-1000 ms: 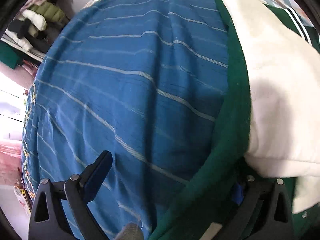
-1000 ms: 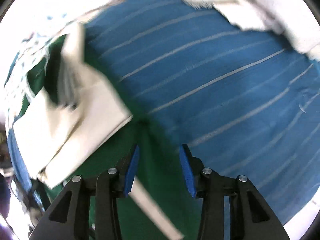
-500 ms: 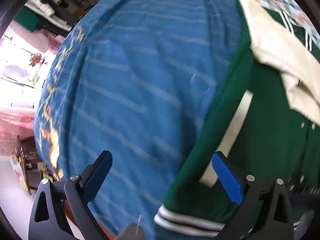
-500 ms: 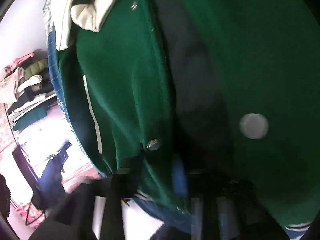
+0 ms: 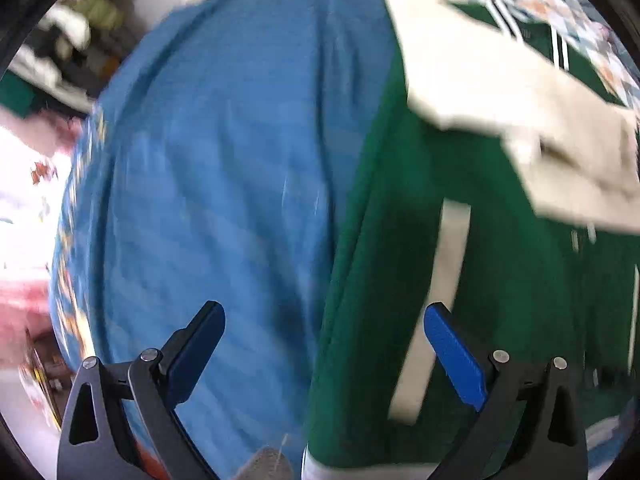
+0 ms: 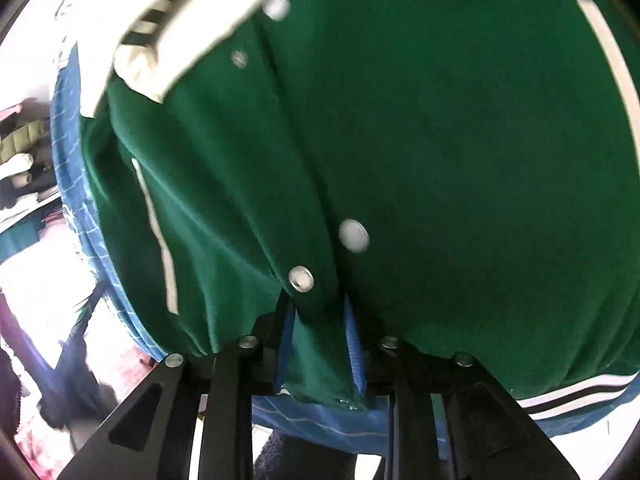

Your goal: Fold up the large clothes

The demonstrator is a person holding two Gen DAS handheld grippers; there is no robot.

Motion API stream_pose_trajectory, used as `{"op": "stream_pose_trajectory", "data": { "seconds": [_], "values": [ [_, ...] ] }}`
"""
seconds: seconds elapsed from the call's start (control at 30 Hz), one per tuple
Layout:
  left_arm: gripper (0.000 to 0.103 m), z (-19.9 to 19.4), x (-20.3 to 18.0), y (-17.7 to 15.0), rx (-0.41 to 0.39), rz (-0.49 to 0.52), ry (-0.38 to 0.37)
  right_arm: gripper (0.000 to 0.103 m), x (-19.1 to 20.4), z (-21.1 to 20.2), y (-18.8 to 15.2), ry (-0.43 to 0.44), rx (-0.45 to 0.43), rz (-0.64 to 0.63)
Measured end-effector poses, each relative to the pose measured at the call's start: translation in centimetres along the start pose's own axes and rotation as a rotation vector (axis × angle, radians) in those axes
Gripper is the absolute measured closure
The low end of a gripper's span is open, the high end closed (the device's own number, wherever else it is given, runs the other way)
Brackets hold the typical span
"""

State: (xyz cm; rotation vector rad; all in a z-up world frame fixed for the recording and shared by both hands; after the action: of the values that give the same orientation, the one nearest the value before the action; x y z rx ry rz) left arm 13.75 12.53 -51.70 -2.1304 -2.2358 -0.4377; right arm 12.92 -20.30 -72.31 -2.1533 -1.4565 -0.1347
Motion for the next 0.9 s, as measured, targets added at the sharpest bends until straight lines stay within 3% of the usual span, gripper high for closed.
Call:
{"op": "stream_pose_trajectory", "data": {
  "seconds": [0.1,0.17,0.23,0.3,0.4,0.5,0.6,0.63,0.67,0.77,0.87,0.9],
  "values": [
    [0.000,2.1,-2.5,7.0,-0.107,0.120,0.120,0.071,0.7,-1.7,1.1,0.001,-0.075,0.006],
    [0.000,4.6,-3.5,9.9,-0.106,0.205,0.218,0.071,1.2,-2.3,1.9,0.002,-0.109,0.008],
    [0.000,7.6,-2.7,12.1,-0.087,0.229,0.297,0.071,0.9,-3.1,2.4,0.007,-0.117,0.010],
    [0.000,10.2,-0.6,12.6,-0.019,0.146,0.214,0.071,1.1,-3.8,3.0,0.035,-0.116,0.002],
    [0.000,11.5,2.0,11.8,0.017,0.039,0.091,0.071,1.8,-3.6,2.9,0.048,-0.107,-0.021],
    [0.000,10.8,2.9,10.5,0.022,0.034,0.084,0.071,0.3,-2.2,3.5,0.100,-0.057,0.000],
    [0.000,9.1,3.4,9.0,0.025,0.030,0.084,0.072,-1.1,1.8,3.4,0.158,0.046,0.031],
    [0.000,7.9,3.8,8.1,0.026,0.026,0.072,0.098,-0.7,2.7,3.3,0.165,0.041,0.038],
    [0.000,7.1,4.0,7.3,0.029,0.024,0.066,0.103,-1.2,2.5,3.4,0.100,0.003,0.023],
    [0.000,3.7,4.1,3.5,0.038,0.018,0.048,0.103,-2.9,0.5,3.3,-0.046,-0.105,-0.013],
    [0.000,2.4,4.2,-0.4,0.086,0.024,0.055,0.101,-4.1,-0.7,0.9,0.015,-0.042,0.030],
    [0.000,2.1,4.2,-2.5,0.103,0.037,0.074,0.092,-4.7,-1.0,-0.1,0.013,-0.036,0.042]
  ]
}}
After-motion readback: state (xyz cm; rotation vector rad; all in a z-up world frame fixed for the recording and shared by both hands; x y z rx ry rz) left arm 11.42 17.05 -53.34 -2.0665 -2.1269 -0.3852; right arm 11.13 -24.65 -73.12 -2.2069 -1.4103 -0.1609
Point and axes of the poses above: each gripper's, at about its wrist camera, not at the fingertips, and z roughly the way its jaws point, x to its left, y to its top, the point moved 9 cm from there along z, roughly the way its jaws point, and after that the axes turned 4 degrees about z, right-handed, at the moved point
